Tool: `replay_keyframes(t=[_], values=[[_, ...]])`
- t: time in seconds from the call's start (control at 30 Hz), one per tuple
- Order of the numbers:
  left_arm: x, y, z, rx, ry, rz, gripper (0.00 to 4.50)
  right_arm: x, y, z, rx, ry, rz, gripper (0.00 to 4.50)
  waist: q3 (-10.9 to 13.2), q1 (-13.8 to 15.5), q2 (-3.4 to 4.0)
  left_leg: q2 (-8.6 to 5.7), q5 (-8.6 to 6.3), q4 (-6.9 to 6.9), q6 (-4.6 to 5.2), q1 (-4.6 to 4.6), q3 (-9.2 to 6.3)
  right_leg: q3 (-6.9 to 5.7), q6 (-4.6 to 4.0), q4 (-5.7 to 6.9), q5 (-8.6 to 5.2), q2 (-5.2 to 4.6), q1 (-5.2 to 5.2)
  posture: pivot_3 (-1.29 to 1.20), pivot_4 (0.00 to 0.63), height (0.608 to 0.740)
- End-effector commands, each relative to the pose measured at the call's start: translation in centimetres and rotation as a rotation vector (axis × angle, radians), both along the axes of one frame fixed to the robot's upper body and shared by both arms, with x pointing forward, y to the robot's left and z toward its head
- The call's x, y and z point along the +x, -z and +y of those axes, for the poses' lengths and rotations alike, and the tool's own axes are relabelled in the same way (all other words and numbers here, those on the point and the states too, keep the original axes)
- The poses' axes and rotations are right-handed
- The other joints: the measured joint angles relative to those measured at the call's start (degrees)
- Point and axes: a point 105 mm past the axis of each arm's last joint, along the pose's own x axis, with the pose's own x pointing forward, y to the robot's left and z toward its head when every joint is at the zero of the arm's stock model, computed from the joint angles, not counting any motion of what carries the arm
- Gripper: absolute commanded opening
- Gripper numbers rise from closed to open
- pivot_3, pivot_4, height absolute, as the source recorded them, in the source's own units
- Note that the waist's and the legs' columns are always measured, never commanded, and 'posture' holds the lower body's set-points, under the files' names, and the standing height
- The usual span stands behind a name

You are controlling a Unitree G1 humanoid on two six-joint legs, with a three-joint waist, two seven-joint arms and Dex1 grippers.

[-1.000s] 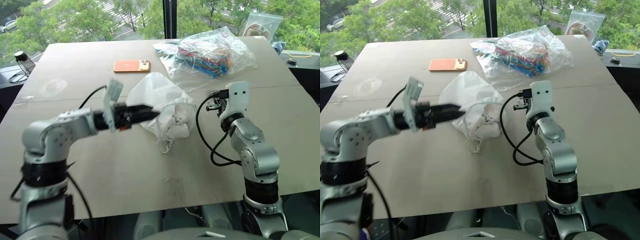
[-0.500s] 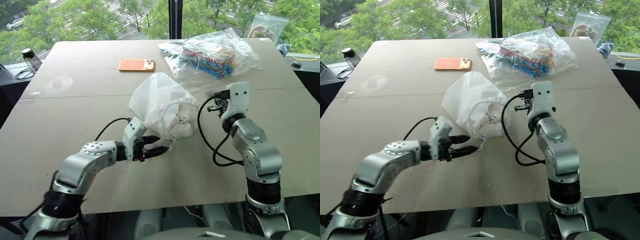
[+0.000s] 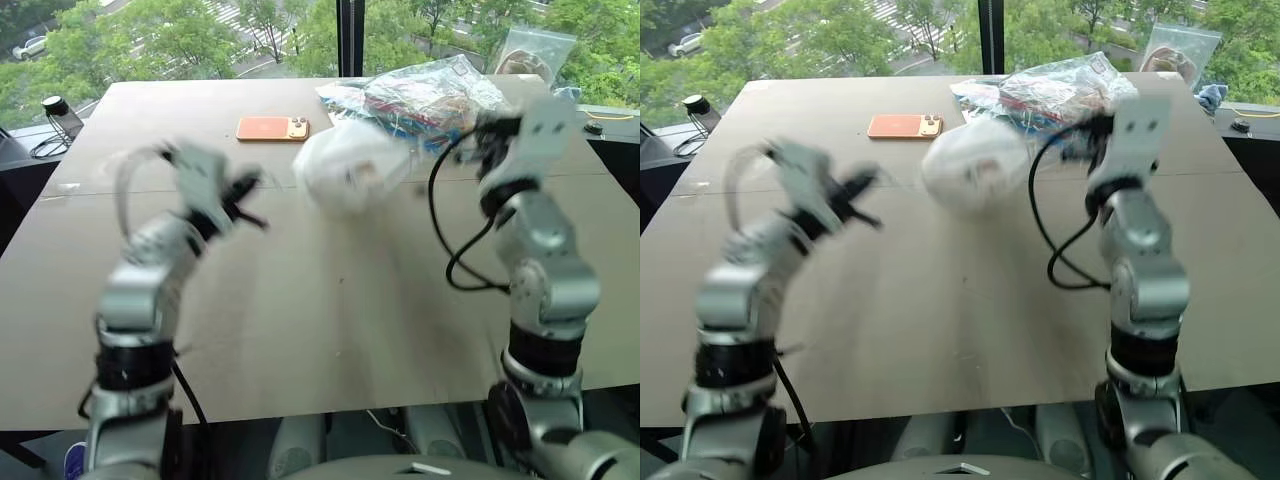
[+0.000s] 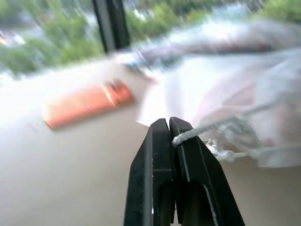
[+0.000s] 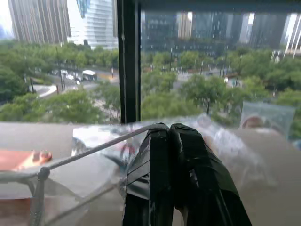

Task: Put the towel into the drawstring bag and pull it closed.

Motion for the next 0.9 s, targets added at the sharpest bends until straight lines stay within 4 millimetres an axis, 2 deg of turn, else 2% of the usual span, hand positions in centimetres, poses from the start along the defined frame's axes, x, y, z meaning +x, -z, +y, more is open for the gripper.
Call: replay_keyframes(t=[0.03, 0.07, 0.13, 0.2, 0.3, 0.4, 0.5, 0.63, 0.7, 0.8, 0.9], values=[[0.3, -5.7, 2.7, 0.002, -0.110, -0.171, 0.03, -2.7, -6.8, 0.4, -0.024, -0.062, -0.241, 0.00, 0.0, 0.0, 0.01, -0.03, 0.00, -0.01, 0.00, 0.02, 0.03, 0.02, 0.00, -0.01, 0.00, -0.03, 0.02, 0.00, 0.150, 0.740], [0.6, -7.0, 3.3, 0.000, -0.129, -0.200, 0.03, -2.9, -8.0, 0.5, -0.051, -0.069, -0.269, 0.00, 0.0, -0.1, 0.01, -0.04, 0.00, -0.02, 0.00, 0.00, 0.04, 0.02, 0.01, -0.03, 0.00, -0.03, 0.01, 0.00, 0.150, 0.740], [1.1, -8.0, 3.8, 0.000, -0.144, -0.216, 0.03, -2.8, -8.7, 0.6, -0.104, -0.069, -0.285, 0.00, -0.1, -0.1, -0.03, -0.04, -0.01, -0.10, 0.01, 0.01, 0.05, 0.02, 0.00, -0.10, -0.01, -0.04, 0.01, 0.00, 0.150, 0.740], [1.7, -7.9, 3.9, 0.025, -0.151, -0.206, 0.03, -2.6, -8.9, 0.3, -0.125, -0.071, -0.285, 0.00, -0.1, -0.2, -0.04, -0.04, -0.01, -0.28, 0.01, 0.02, 0.08, 0.02, 0.00, -0.28, -0.01, -0.07, 0.01, 0.00, 0.150, 0.740], [2.2, -6.7, 4.2, 0.051, -0.165, -0.163, 0.03, -1.8, -8.0, -1.5, -0.143, 0.015, -0.243, 0.00, -0.1, -0.2, -0.04, -0.05, 0.00, -0.28, 0.01, -0.11, 0.15, 0.05, 0.00, -0.25, 0.00, -0.11, -0.09, 0.00, 0.150, 0.740], [2.0, -4.7, 6.0, 0.027, -0.231, -0.113, 0.03, -1.4, -6.5, -5.2, -0.112, 0.189, -0.177, 0.00, -0.1, -0.2, -0.04, -0.05, 0.00, -0.28, 0.01, -0.18, 0.16, 0.07, 0.00, -0.21, 0.00, -0.12, -0.20, 0.00, 0.150, 0.740], [1.6, -1.5, 9.2, -0.021, -0.367, -0.026, 0.03, -1.6, -4.9, -9.7, -0.068, 0.406, -0.111, 0.00, -0.1, -0.3, -0.04, -0.04, 0.00, -0.29, 0.01, -0.23, 0.20, 0.14, 0.00, -0.15, 0.00, -0.11, -0.32, 0.00, 0.150, 0.740], [1.2, 1.6, 12.2, -0.074, -0.490, 0.067, 0.03, -2.0, -3.8, -14.0, -0.031, 0.585, -0.057, 0.00, 0.0, -0.2, -0.04, -0.03, 0.00, -0.27, 0.01, -0.21, 0.26, 0.20, 0.00, -0.01, 0.00, -0.11, -0.40, 0.00, 0.150, 0.740], [1.2, 2.1, 12.4, -0.030, -0.497, 0.089, 0.03, -2.3, -3.8, -15.7, -0.039, 0.647, -0.054, 0.00, 0.0, -0.1, -0.04, -0.04, 0.00, -0.25, 0.01, -0.21, 0.26, 0.20, 0.00, 0.03, 0.00, -0.11, -0.39, 0.00, 0.150, 0.740], [1.0, 1.7, 13.0, -0.015, -0.514, 0.082, 0.03, -2.5, -4.2, -17.7, -0.078, 0.697, -0.053, 0.00, 0.0, 0.1, -0.04, -0.06, 0.00, -0.23, 0.01, -0.21, 0.26, 0.19, 0.00, -0.01, 0.00, -0.12, -0.37, 0.00, 0.150, 0.740], [0.7, 1.4, 12.9, 0.013, -0.506, 0.064, 0.03, -2.5, -3.7, -18.9, -0.126, 0.725, -0.021, 0.00, 0.0, 0.0, -0.04, -0.06, 0.00, -0.24, 0.01, -0.22, 0.27, 0.20, 0.00, -0.03, 0.00, -0.12, -0.37, 0.00, 0.150, 0.740]])
